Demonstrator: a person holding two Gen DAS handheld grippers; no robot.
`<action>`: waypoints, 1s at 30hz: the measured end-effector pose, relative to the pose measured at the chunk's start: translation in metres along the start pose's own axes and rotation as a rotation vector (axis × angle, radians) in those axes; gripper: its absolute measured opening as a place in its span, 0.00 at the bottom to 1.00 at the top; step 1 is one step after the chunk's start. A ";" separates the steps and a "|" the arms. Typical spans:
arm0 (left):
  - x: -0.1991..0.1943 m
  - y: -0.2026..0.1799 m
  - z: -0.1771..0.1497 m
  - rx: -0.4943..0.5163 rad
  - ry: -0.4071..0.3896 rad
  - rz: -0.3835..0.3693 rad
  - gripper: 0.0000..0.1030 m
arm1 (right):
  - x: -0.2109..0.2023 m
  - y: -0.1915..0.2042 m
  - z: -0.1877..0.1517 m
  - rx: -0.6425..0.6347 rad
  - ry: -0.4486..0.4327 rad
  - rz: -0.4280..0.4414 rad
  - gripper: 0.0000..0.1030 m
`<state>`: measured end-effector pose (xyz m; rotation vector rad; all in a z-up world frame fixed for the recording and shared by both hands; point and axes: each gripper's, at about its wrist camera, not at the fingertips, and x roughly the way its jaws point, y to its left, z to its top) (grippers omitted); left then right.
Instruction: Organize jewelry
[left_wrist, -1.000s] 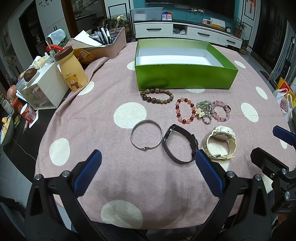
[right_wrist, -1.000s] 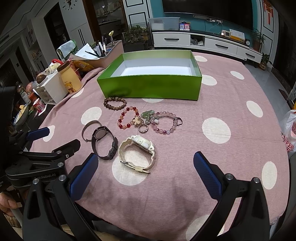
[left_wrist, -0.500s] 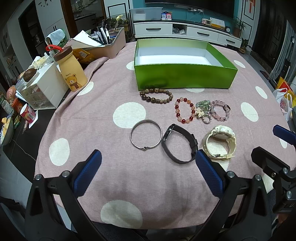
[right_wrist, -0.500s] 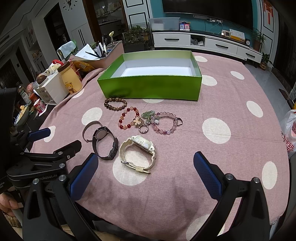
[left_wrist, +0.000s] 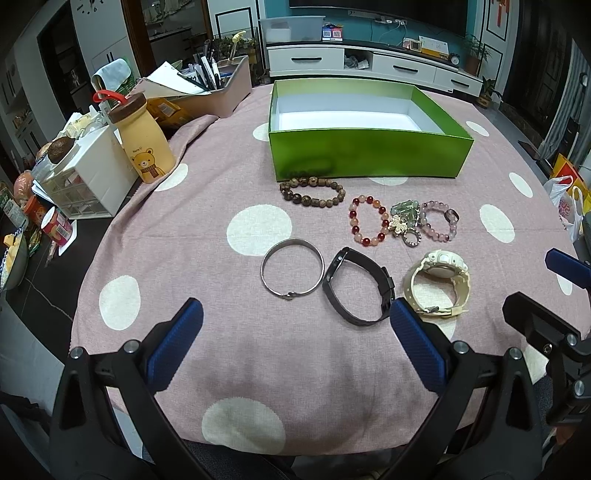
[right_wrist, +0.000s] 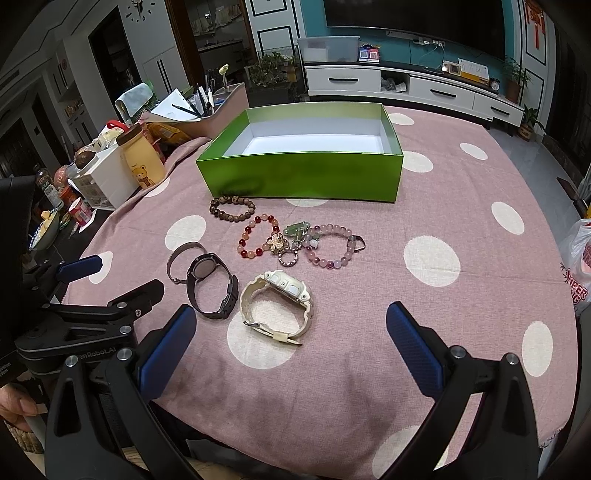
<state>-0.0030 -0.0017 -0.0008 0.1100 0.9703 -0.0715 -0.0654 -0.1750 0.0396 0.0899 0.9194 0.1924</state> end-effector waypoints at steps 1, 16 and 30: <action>-0.001 0.000 0.000 -0.001 0.000 0.000 0.98 | 0.000 0.000 0.000 0.000 0.000 0.000 0.99; -0.001 0.002 0.000 -0.004 0.001 -0.005 0.98 | 0.001 0.000 -0.001 0.002 0.000 0.002 0.99; 0.017 0.030 -0.003 -0.094 0.020 -0.052 0.98 | 0.011 -0.011 -0.009 0.006 0.022 0.007 0.99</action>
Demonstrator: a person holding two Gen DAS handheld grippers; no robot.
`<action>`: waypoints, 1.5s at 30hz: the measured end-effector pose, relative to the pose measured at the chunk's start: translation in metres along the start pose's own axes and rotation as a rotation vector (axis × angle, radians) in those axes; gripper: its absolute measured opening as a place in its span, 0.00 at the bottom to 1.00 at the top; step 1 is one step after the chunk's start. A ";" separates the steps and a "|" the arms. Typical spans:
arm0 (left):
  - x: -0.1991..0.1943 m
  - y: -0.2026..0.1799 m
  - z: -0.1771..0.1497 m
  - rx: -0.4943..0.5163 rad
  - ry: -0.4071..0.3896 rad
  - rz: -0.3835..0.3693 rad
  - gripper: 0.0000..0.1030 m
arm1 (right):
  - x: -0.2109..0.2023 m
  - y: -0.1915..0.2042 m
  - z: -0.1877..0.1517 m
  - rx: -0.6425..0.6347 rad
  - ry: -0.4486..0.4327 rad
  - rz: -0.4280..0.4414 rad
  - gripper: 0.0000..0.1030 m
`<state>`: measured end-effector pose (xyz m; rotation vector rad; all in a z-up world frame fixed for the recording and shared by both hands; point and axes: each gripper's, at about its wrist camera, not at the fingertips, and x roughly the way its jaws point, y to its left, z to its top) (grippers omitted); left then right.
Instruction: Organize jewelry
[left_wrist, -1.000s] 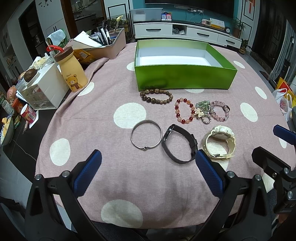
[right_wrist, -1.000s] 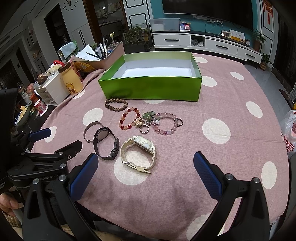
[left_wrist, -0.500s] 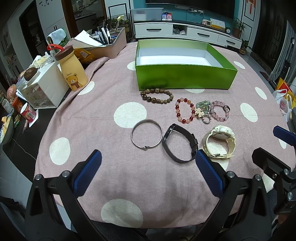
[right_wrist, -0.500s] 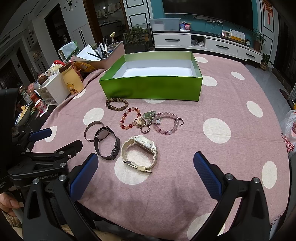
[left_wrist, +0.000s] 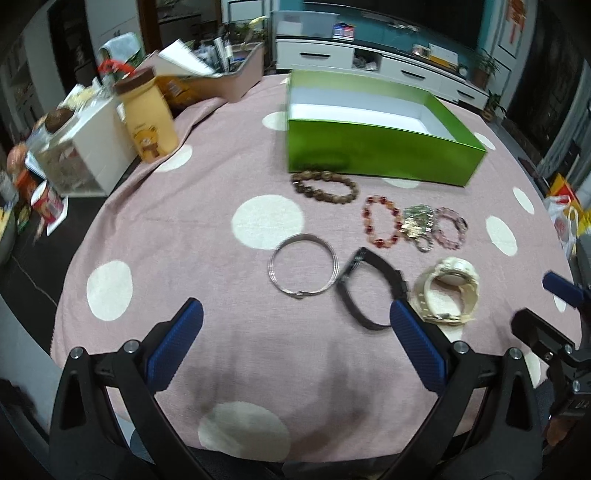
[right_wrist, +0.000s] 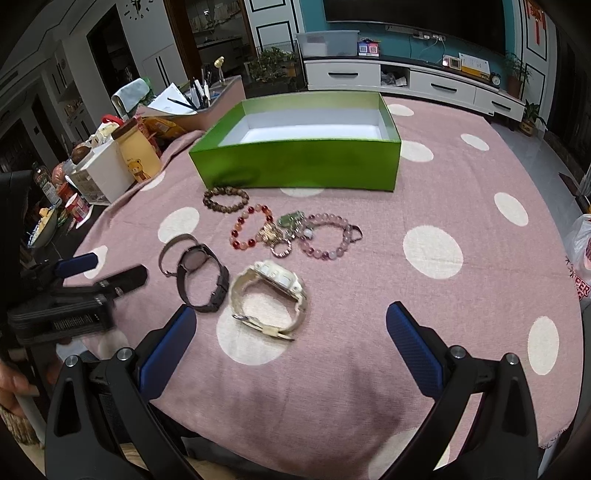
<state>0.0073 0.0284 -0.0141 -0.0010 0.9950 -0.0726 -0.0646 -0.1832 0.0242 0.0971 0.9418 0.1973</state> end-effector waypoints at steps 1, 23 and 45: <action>0.003 0.008 -0.001 -0.022 0.003 0.000 0.98 | 0.002 -0.002 -0.002 0.002 0.006 0.000 0.99; 0.067 0.025 0.012 -0.013 0.011 0.055 0.59 | 0.034 -0.037 -0.001 0.083 0.015 0.038 0.73; 0.066 0.018 0.025 0.027 -0.044 -0.074 0.03 | 0.098 -0.034 0.058 -0.106 0.100 0.200 0.32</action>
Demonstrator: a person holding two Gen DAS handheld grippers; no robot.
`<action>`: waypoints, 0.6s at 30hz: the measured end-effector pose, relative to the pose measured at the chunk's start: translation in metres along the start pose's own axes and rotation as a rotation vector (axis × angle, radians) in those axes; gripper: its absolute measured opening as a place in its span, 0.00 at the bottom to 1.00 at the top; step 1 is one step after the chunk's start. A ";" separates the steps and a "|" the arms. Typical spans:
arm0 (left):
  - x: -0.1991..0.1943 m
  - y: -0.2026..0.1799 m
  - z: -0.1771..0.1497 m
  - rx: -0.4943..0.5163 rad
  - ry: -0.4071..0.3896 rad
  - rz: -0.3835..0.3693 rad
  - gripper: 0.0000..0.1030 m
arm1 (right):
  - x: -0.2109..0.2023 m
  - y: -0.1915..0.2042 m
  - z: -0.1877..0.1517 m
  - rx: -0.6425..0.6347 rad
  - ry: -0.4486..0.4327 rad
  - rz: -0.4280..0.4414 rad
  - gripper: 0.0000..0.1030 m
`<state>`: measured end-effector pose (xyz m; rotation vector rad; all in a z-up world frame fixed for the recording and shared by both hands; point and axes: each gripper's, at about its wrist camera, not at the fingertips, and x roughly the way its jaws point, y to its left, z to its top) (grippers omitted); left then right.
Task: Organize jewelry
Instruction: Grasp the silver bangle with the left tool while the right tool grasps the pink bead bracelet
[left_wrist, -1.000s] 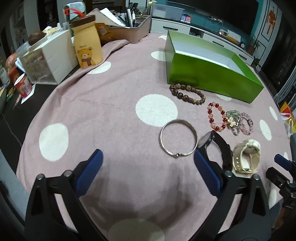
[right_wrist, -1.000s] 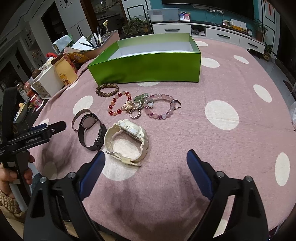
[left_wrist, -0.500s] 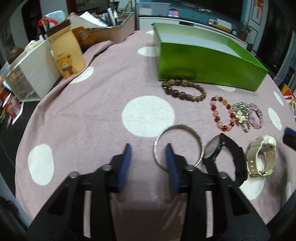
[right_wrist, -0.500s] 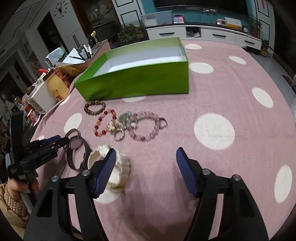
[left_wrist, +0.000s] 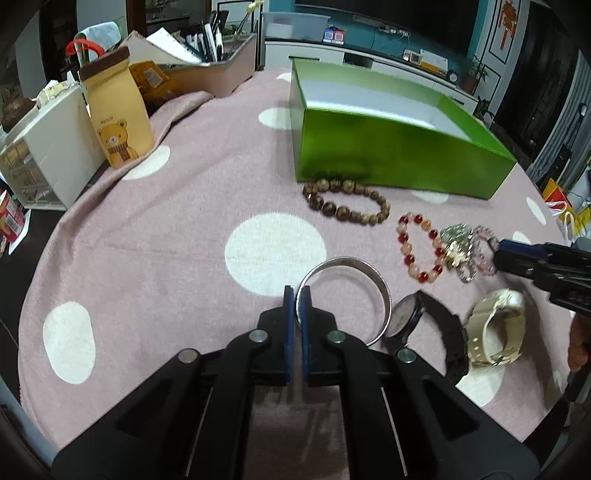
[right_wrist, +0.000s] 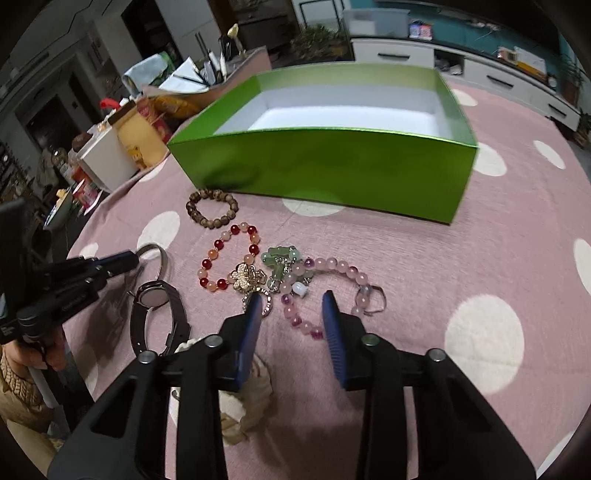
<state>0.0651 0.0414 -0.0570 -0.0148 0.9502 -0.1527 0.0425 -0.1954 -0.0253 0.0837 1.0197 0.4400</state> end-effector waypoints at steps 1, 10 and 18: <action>-0.002 0.000 0.002 0.000 -0.008 -0.001 0.03 | 0.002 0.000 0.002 -0.007 0.012 0.007 0.30; -0.015 -0.004 0.010 -0.001 -0.045 -0.010 0.03 | 0.019 0.008 0.005 -0.112 0.128 -0.051 0.18; -0.026 -0.006 0.012 0.000 -0.066 -0.015 0.03 | -0.004 0.005 0.005 -0.108 0.045 -0.016 0.07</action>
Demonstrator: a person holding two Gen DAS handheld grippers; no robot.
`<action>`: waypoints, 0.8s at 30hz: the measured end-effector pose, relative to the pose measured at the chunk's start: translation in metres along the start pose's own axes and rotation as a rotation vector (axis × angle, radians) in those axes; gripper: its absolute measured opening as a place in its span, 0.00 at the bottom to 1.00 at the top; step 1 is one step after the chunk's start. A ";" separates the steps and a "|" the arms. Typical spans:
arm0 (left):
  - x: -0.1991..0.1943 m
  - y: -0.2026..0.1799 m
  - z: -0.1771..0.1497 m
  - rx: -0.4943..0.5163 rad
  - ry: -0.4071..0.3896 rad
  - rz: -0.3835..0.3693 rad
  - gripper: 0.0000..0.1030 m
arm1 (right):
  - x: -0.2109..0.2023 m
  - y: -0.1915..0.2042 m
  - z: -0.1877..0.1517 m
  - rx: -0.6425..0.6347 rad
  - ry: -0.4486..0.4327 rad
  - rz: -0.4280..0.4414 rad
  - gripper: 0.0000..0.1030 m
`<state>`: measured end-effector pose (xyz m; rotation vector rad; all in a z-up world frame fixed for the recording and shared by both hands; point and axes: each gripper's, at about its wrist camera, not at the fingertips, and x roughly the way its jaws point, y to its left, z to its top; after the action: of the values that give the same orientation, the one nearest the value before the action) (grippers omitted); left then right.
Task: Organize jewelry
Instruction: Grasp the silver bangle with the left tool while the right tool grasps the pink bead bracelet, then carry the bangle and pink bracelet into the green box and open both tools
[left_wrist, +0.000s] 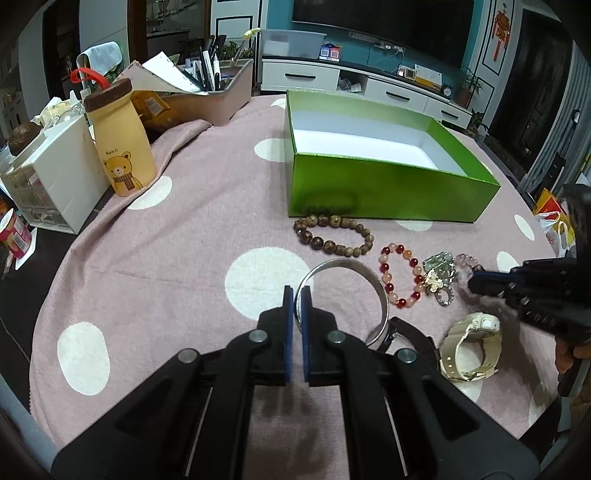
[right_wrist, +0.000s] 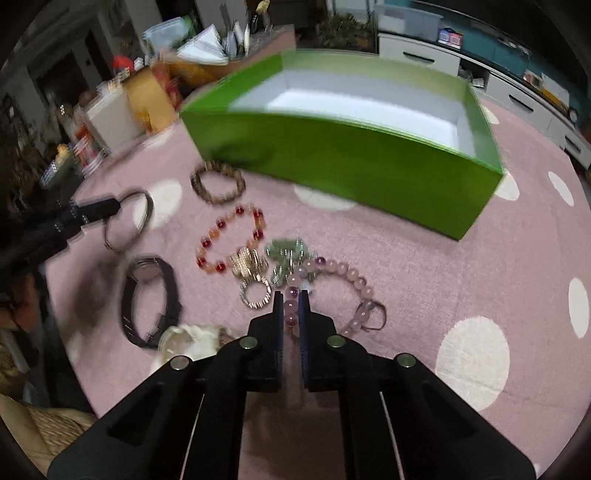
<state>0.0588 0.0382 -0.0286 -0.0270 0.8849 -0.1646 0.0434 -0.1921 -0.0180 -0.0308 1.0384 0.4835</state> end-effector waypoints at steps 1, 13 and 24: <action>-0.001 0.000 0.001 0.000 -0.003 -0.002 0.03 | -0.006 -0.005 0.001 0.029 -0.022 0.027 0.07; -0.020 -0.015 0.037 0.024 -0.068 -0.060 0.03 | -0.076 -0.036 0.025 0.219 -0.288 0.261 0.07; 0.004 -0.035 0.122 0.046 -0.110 -0.072 0.03 | -0.076 -0.051 0.065 0.220 -0.362 0.176 0.07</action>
<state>0.1510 -0.0022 0.0492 -0.0251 0.7703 -0.2488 0.0859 -0.2494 0.0686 0.3352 0.7350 0.5089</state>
